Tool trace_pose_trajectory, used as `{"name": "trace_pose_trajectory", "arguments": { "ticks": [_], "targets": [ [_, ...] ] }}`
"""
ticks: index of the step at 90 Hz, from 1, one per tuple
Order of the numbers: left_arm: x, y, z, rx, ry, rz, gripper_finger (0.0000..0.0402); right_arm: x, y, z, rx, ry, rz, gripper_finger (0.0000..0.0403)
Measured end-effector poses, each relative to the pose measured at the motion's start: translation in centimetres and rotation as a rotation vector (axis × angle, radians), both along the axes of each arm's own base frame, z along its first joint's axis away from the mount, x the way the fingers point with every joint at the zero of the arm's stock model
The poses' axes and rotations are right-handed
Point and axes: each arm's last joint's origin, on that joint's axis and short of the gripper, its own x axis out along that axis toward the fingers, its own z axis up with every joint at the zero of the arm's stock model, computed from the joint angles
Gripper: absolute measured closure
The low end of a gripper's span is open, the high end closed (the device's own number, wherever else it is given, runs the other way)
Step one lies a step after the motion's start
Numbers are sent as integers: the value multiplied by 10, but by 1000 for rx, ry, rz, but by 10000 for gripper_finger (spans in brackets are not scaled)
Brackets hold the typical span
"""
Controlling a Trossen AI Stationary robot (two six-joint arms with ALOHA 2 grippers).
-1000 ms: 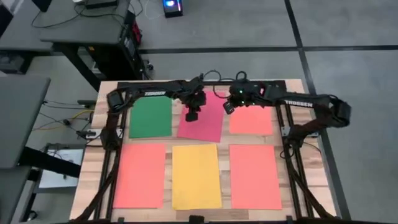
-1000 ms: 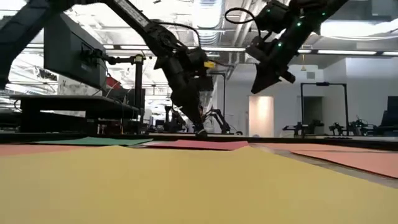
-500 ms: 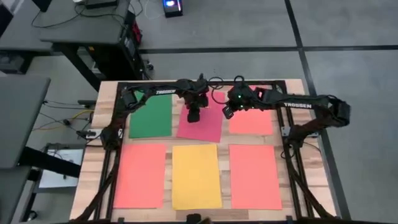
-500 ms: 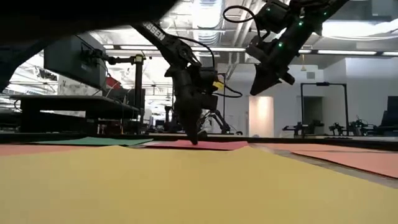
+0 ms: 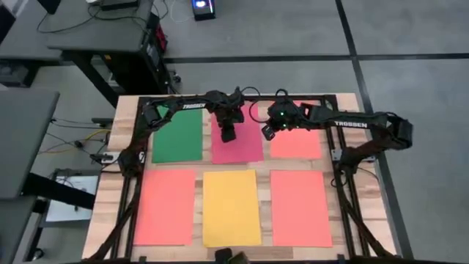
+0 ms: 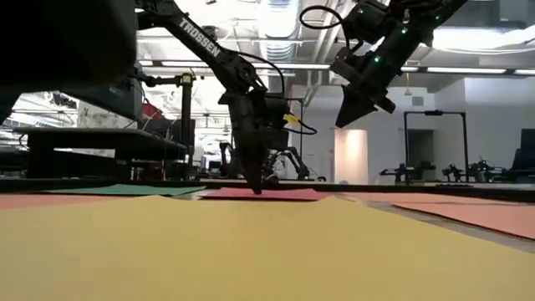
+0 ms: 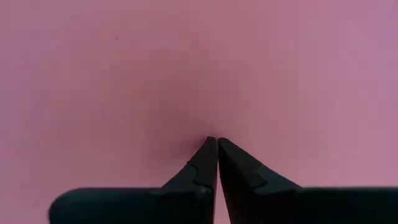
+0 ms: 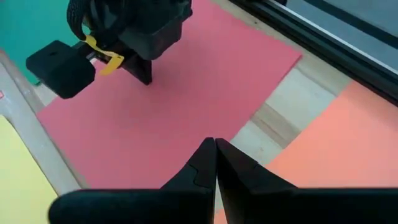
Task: Organize paper
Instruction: Adjust the pink papers
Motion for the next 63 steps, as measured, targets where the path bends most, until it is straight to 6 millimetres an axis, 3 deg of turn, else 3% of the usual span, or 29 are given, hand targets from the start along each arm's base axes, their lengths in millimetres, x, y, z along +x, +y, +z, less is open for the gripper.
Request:
{"name": "trace_pose_trajectory", "arguments": {
  "ticks": [45,63],
  "targets": [
    [-4,2,-1,1,19,-22,402,0,1,0,2,-1,1,403],
    [-5,2,8,27,7,-5,402,0,1,0,2,0,2,403]
  ]
}}
